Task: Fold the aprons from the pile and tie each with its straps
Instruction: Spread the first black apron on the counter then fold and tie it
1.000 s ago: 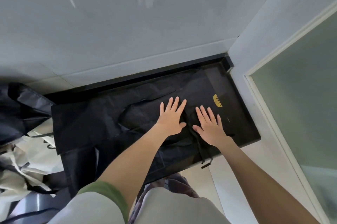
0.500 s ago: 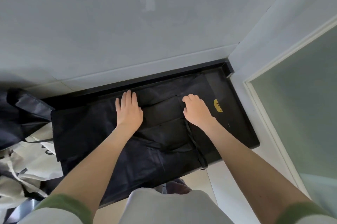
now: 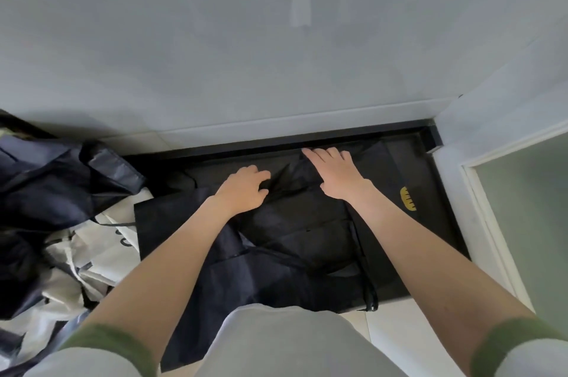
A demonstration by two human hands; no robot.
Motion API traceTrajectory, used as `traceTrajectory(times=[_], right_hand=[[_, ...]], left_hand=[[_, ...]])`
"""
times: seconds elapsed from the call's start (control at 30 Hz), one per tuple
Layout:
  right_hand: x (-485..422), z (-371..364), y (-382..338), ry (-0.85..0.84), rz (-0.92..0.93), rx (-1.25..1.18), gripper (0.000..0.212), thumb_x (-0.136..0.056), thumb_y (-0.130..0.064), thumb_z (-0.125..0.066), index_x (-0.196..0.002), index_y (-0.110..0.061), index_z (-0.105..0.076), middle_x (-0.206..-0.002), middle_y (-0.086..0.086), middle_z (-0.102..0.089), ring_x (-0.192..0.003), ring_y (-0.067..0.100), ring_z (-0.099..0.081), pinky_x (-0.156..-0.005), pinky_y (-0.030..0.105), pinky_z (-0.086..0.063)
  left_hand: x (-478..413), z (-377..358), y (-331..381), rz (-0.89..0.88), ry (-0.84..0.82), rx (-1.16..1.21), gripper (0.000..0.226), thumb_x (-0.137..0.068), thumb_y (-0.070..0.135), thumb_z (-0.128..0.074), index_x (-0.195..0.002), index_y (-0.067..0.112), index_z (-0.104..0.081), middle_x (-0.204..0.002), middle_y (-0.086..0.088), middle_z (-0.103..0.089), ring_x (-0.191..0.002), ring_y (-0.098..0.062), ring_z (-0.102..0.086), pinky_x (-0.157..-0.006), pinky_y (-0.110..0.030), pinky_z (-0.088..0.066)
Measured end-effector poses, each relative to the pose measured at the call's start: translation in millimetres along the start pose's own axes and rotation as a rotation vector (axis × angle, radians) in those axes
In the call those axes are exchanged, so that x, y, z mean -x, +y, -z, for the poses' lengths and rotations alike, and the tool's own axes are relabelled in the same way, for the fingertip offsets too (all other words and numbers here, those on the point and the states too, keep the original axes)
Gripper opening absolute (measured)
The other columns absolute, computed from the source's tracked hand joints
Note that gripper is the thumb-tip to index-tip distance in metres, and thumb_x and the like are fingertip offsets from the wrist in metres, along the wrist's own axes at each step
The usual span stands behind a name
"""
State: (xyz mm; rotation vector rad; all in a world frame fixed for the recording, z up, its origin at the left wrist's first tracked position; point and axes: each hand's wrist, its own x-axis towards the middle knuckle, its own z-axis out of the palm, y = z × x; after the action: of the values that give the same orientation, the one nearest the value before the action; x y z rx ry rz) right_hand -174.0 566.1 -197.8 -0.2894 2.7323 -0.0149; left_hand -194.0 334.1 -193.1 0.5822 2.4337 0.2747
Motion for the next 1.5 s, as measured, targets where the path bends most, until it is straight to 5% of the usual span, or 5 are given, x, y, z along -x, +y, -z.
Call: traceTrajectory(times=[0.27,0.7,0.93,1.3,1.5], right_hand=[[5,19,17,0.138,-0.202,0.093,0.045,-0.082,0.004,-0.051,-0.124,-0.010,-0.044,-0.110,0.004,-0.056,-0.110,0.024,-0.049,-0.109,0.038,-0.023],[28,32,33,0.038,-0.124,0.009,0.027,-0.084,-0.020,-0.061,-0.110,-0.017,-0.053,-0.139,0.003,-0.045,-0.136,0.021,-0.027,-0.109,0.040,-0.017],[50,20,29,-0.167,-0.145,0.084,0.065,-0.081,-0.027,-0.063,-0.141,-0.029,-0.038,-0.136,0.004,-0.041,-0.128,0.028,-0.032,-0.108,0.045,-0.019],[79,1,20,-0.138,-0.305,-0.100,0.027,-0.096,-0.011,-0.048,-0.122,-0.013,-0.043,-0.100,0.005,-0.058,-0.086,0.023,-0.059,-0.075,0.035,-0.052],[77,16,23,0.161,-0.470,-0.154,0.052,-0.094,-0.012,-0.056,-0.136,-0.008,-0.028,-0.115,0.012,-0.055,-0.092,0.030,-0.063,-0.068,0.036,-0.045]], left_hand=[[6,30,12,-0.029,0.180,-0.111,0.030,-0.104,0.025,-0.036,-0.132,0.025,-0.047,-0.110,-0.003,-0.057,-0.095,-0.024,-0.060,-0.073,-0.036,-0.051],[17,54,35,-0.353,0.247,-0.139,0.032,-0.104,0.030,-0.036,-0.128,0.032,-0.057,-0.111,0.007,-0.058,-0.110,-0.011,-0.050,-0.078,-0.028,-0.043],[32,50,33,-0.259,0.225,-0.109,0.028,-0.102,0.033,-0.041,-0.127,0.031,-0.055,-0.113,0.007,-0.060,-0.109,-0.012,-0.051,-0.085,-0.031,-0.046],[44,26,24,-0.015,-0.151,-0.284,0.052,-0.090,0.010,-0.048,-0.140,0.023,-0.042,-0.125,-0.010,-0.053,-0.109,-0.028,-0.055,-0.085,-0.036,-0.049],[41,37,44,0.149,0.238,-0.279,0.039,-0.092,0.001,-0.045,-0.129,0.011,-0.045,-0.121,-0.009,-0.052,-0.112,-0.026,-0.049,-0.075,-0.032,-0.042]])
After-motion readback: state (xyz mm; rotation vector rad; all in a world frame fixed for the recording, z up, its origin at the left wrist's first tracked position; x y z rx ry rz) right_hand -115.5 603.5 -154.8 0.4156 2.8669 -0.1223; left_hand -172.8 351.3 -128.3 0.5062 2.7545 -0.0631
